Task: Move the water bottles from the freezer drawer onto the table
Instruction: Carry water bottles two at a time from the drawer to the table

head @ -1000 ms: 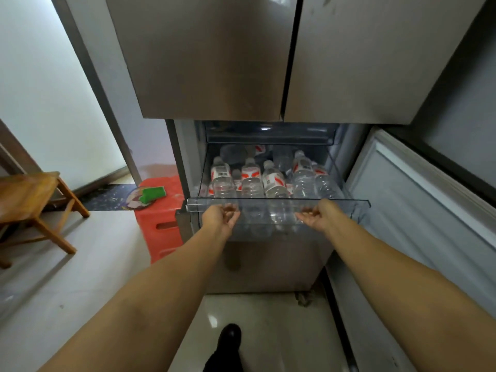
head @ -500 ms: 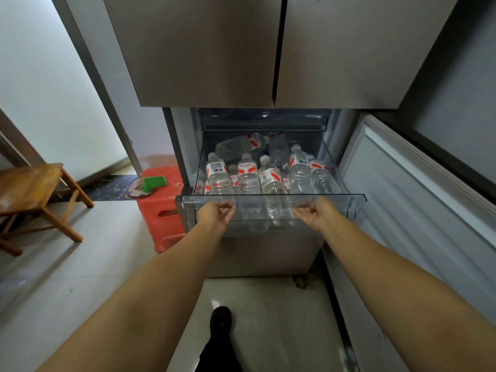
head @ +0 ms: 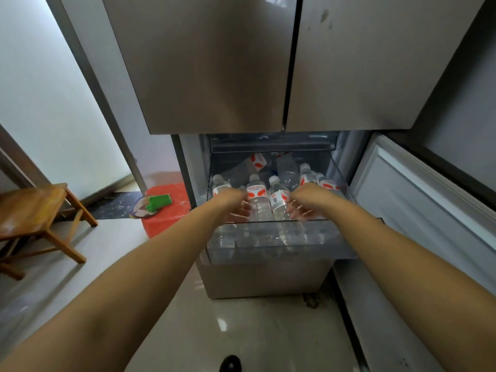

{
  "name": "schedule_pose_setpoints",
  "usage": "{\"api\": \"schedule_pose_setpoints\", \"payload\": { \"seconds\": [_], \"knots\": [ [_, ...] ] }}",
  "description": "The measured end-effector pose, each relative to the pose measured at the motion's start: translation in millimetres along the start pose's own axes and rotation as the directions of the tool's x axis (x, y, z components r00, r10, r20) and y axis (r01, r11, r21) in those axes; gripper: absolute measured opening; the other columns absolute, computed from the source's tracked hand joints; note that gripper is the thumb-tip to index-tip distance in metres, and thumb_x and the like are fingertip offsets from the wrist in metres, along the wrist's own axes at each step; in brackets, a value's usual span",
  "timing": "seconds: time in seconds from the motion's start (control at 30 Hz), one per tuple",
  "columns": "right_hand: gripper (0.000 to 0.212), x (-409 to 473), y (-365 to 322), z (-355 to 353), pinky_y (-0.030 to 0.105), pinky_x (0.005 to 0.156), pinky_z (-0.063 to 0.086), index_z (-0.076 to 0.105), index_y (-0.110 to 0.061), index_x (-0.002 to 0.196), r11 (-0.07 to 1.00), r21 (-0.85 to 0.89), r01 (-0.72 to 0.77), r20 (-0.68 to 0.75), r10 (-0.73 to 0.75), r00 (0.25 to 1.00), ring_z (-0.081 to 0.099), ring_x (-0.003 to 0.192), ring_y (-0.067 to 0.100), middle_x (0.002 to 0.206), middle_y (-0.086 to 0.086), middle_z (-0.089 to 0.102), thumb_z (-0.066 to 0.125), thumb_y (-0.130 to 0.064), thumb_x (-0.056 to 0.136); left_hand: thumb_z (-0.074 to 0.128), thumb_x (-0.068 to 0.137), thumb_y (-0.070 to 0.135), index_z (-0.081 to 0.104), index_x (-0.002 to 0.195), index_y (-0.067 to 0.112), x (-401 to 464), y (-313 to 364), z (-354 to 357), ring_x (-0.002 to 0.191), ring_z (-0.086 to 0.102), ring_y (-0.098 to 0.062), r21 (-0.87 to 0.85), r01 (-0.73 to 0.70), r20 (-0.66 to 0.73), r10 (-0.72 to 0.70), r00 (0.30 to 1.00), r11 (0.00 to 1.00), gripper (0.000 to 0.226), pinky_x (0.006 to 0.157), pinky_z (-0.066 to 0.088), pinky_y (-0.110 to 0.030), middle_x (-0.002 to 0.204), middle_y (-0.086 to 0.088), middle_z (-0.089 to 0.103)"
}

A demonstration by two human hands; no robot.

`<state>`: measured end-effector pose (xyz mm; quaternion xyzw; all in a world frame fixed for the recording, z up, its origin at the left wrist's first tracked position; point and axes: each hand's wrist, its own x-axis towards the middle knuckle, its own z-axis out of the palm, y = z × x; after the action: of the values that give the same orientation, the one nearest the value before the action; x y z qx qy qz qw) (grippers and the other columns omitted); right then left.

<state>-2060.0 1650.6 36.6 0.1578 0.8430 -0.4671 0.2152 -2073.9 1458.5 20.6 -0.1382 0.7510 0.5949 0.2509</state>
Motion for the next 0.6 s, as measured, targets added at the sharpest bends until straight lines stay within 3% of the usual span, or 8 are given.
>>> {"api": "schedule_pose_setpoints", "payload": {
  "seconds": [0.1, 0.2, 0.27, 0.33, 0.43, 0.6],
  "knots": [
    [0.020, 27.1, -15.0, 19.5, 0.032, 0.067, 0.056, 0.059, -0.003, 0.104, 0.994, -0.082, 0.065, -0.079, -0.072, 0.994, 0.064, 0.075, 0.020, 0.092, 0.012, 0.064, 0.046, -0.018, 0.099, 0.043, 0.099, 0.014, 0.048, 0.127, -0.001, 19.6, -0.4, -10.7, 0.086, 0.054, -0.023, -0.022, 0.039, -0.125, -0.041, 0.991, 0.999, 0.032, 0.086, 0.045, -0.035, 0.093, -0.010, 0.057],
    [0.037, 56.8, -18.8, 41.6, 0.040, 0.083, 0.055, 0.054, -0.007, 0.120, 0.970, -0.229, 0.077, -0.108, -0.104, 0.989, 0.061, 0.092, 0.025, 0.105, 0.012, 0.060, 0.050, -0.034, 0.096, 0.044, 0.100, 0.014, 0.041, 0.129, 0.005, 42.4, -7.8, -10.8, 0.117, 0.049, -0.026, -0.070, 0.087, -0.183, -0.098, 0.978, 0.994, 0.031, 0.090, 0.041, -0.029, 0.119, -0.005, 0.050],
    [0.061, 75.1, -21.5, 59.0, 0.040, 0.092, 0.049, 0.033, -0.011, 0.144, 0.957, -0.285, 0.054, -0.093, -0.083, 0.992, 0.057, 0.111, 0.030, 0.128, 0.015, 0.053, 0.054, -0.039, 0.094, 0.057, 0.089, 0.025, 0.034, 0.141, 0.010, 69.8, -16.4, -12.0, 0.123, 0.049, -0.031, -0.039, 0.122, -0.206, -0.128, 0.970, 0.992, 0.059, 0.104, 0.043, -0.037, 0.137, -0.011, 0.048],
    [0.073, 88.6, -22.5, 74.3, 0.040, 0.100, 0.042, 0.023, -0.012, 0.149, 0.957, -0.291, 0.010, -0.068, -0.031, 0.997, 0.050, 0.126, 0.033, 0.143, 0.014, 0.044, 0.058, -0.040, 0.092, 0.064, 0.080, 0.034, 0.021, 0.149, 0.017, 111.2, -33.7, -14.5, 0.127, 0.045, -0.035, -0.045, 0.170, -0.279, -0.176, 0.944, 0.984, 0.083, 0.107, 0.042, -0.046, 0.145, -0.016, 0.039],
    [0.074, 113.6, -22.0, 88.4, 0.038, 0.099, 0.046, 0.034, -0.013, 0.144, 0.947, -0.318, -0.050, -0.128, 0.009, 0.992, 0.054, 0.121, 0.031, 0.140, 0.012, 0.050, 0.064, -0.046, 0.085, 0.065, 0.086, 0.040, 0.001, 0.152, 0.014, 108.8, -24.5, -12.9, 0.136, 0.033, -0.038, -0.042, 0.217, -0.315, -0.219, 0.923, 0.975, 0.096, 0.110, 0.036, -0.048, 0.153, -0.018, 0.023],
    [0.106, 134.0, -23.7, 106.4, 0.043, 0.107, 0.039, -0.005, -0.014, 0.154, 0.900, -0.405, -0.160, -0.208, 0.080, 0.975, 0.041, 0.135, 0.037, 0.152, 0.019, 0.030, 0.067, -0.047, 0.083, 0.070, 0.080, 0.044, -0.002, 0.151, 0.010, 125.3, -20.2, -4.6, 0.140, 0.025, -0.041, 0.097, 0.296, -0.384, -0.239, 0.892, 0.950, 0.107, 0.113, 0.030, -0.052, 0.153, -0.023, 0.017]
  ]
}}
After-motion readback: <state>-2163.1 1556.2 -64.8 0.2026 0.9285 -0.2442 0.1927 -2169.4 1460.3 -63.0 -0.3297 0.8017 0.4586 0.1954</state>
